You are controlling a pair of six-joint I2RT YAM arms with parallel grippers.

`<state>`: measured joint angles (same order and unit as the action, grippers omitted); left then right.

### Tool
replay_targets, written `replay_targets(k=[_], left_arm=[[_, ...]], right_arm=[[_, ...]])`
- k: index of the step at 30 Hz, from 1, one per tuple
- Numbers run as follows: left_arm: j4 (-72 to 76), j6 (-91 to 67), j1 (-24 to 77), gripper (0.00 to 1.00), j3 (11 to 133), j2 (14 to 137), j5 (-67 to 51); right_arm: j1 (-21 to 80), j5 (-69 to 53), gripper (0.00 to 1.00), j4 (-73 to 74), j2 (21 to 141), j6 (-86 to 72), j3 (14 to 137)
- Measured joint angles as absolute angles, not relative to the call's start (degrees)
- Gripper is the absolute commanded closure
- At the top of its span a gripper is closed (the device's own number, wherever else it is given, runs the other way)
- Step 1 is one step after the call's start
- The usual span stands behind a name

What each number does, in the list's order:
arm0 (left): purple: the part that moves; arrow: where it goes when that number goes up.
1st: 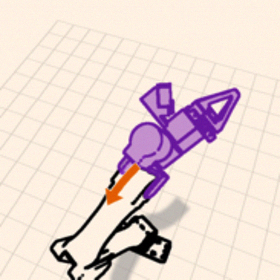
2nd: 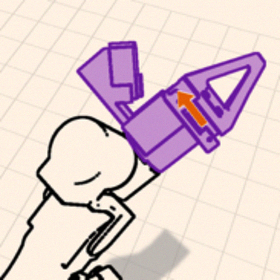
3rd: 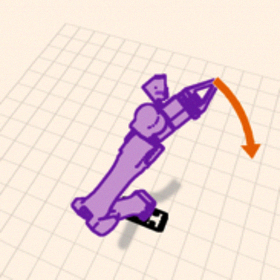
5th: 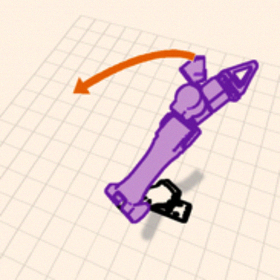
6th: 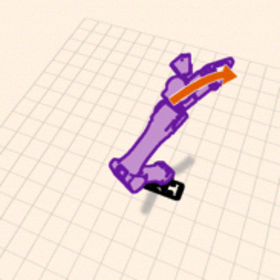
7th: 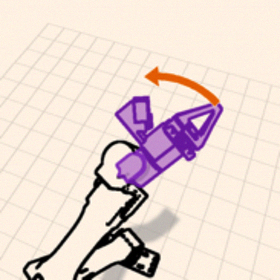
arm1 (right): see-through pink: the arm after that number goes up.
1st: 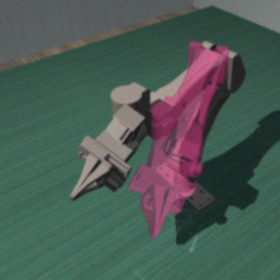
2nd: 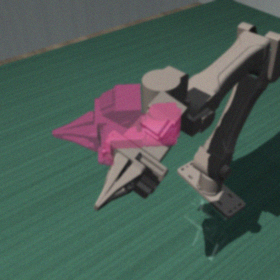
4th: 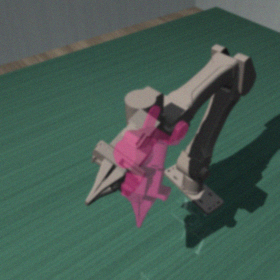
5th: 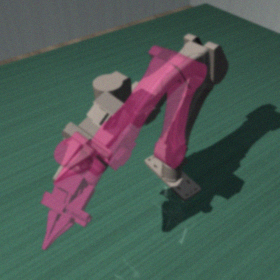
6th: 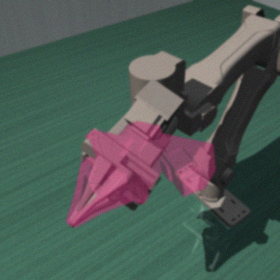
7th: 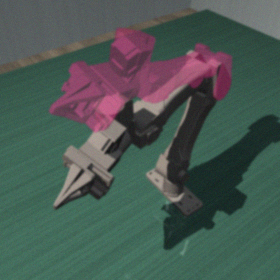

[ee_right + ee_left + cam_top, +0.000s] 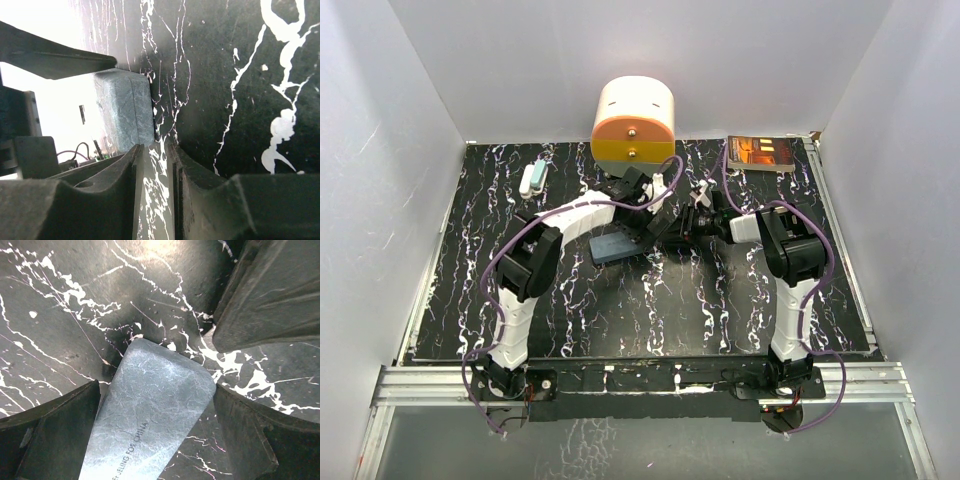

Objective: Organize the sunglasses
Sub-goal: Close the sunglasses case at the center of the board, then reset both arms

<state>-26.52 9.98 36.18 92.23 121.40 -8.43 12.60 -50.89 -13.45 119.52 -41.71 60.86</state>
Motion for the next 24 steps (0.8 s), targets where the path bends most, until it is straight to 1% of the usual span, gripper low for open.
replay_targets(k=[3,6,8,10,16,19,24], left_arm=[[-28.2,10.0,36.2,0.06,94.7,121.1,-8.8],[-29.2,10.3,36.2,0.03,96.3,119.4,-8.8],[-29.7,10.7,36.2,0.03,96.7,116.9,-8.2],[-30.1,11.1,36.2,0.03,96.8,113.8,-7.2],[-30.5,12.9,35.6,0.03,97.1,100.9,-0.6],[-30.2,13.5,33.4,0.03,96.3,93.2,2.6],[-30.1,13.3,25.7,0.03,91.2,81.6,6.0]], right_arm=[[12.6,-49.6,0.74,-12.1,119.1,-41.0,60.9],[12.6,-46.3,0.74,-7.8,116.9,-39.0,60.8],[12.6,-42.8,0.69,-4.4,114.8,-37.4,60.8],[12.6,-38.7,0.66,0.0,111.7,-35.7,60.9],[12.6,-28.8,0.55,12.1,98.4,-31.2,62.0],[12.6,-24.7,0.54,17.2,90.1,-29.1,64.8],[12.6,-19.5,0.53,21.3,77.1,-26.8,68.2]])
